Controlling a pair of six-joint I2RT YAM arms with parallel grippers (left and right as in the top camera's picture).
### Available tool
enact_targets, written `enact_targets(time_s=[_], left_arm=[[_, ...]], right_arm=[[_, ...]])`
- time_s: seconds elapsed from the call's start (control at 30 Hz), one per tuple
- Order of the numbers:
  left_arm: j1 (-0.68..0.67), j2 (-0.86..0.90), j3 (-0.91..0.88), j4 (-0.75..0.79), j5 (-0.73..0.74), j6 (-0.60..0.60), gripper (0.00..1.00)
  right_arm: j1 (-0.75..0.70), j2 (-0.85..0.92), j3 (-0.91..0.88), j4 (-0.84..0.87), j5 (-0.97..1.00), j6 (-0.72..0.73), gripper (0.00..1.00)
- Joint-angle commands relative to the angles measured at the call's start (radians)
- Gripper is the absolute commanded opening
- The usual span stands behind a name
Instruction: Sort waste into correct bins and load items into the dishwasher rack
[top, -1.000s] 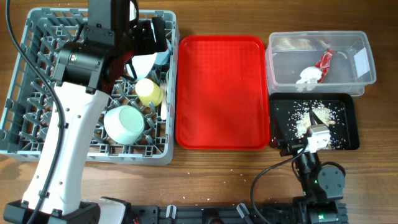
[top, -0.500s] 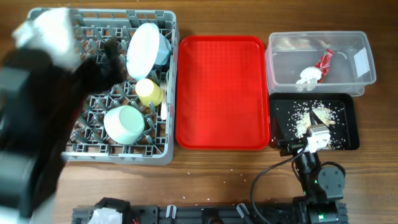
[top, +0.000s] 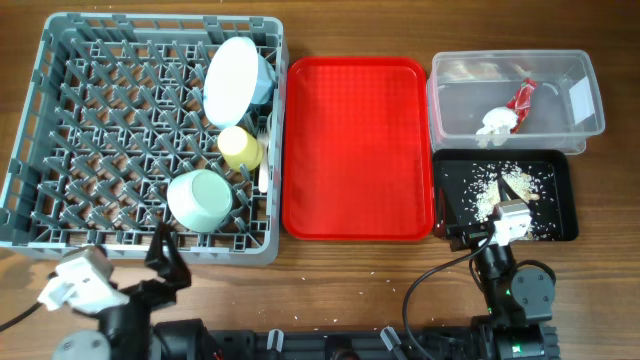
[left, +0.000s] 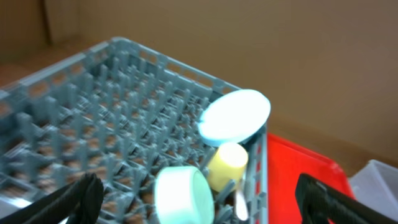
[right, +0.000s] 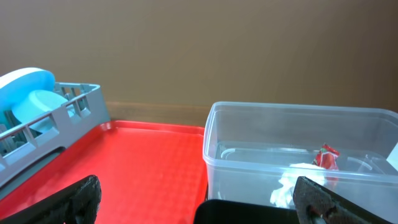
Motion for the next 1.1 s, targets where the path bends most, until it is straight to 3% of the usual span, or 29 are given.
enact_targets(time_s=[0.0, 0.13, 0.27, 0.63, 0.9, 0.97, 1.07], left_arm=[[0.006, -0.101, -0.212, 0.27, 0.125, -0.127, 1.0], [0.006, -0.119, -0.507, 0.884, 0.295, -0.138, 1.0], [0.005, -0.119, -0.668, 1.164, 0.305, -0.137, 1.0], [-0.018, -0.126, -0.773, 1.103, 0.141, -0.137, 1.0], [-0.041, -0.126, -0.776, 0.884, 0.076, -0.125, 1.0], [-0.044, -0.126, -0.776, 0.815, 0.076, -0.098, 1.0], [-0.069, -0.126, -0.776, 0.806, 0.08, 0.074, 1.0]], right_arm=[[0.005, -0.008, -0.001, 0.003, 0.009, -0.012, 1.0], [0.005, -0.008, -0.001, 0.003, 0.009, -0.013, 1.0], [0.005, -0.008, -0.001, 0.003, 0.009, -0.012, 1.0], [0.005, -0.008, -0.001, 0.003, 0.009, -0.012, 1.0], [0.005, -0.008, -0.001, 0.003, 0.009, -0.012, 1.0], [0.005, -0.008, -0.001, 0.003, 0.009, -0.012, 1.0], [0.005, -0.008, -0.001, 0.003, 0.009, -0.012, 1.0]])
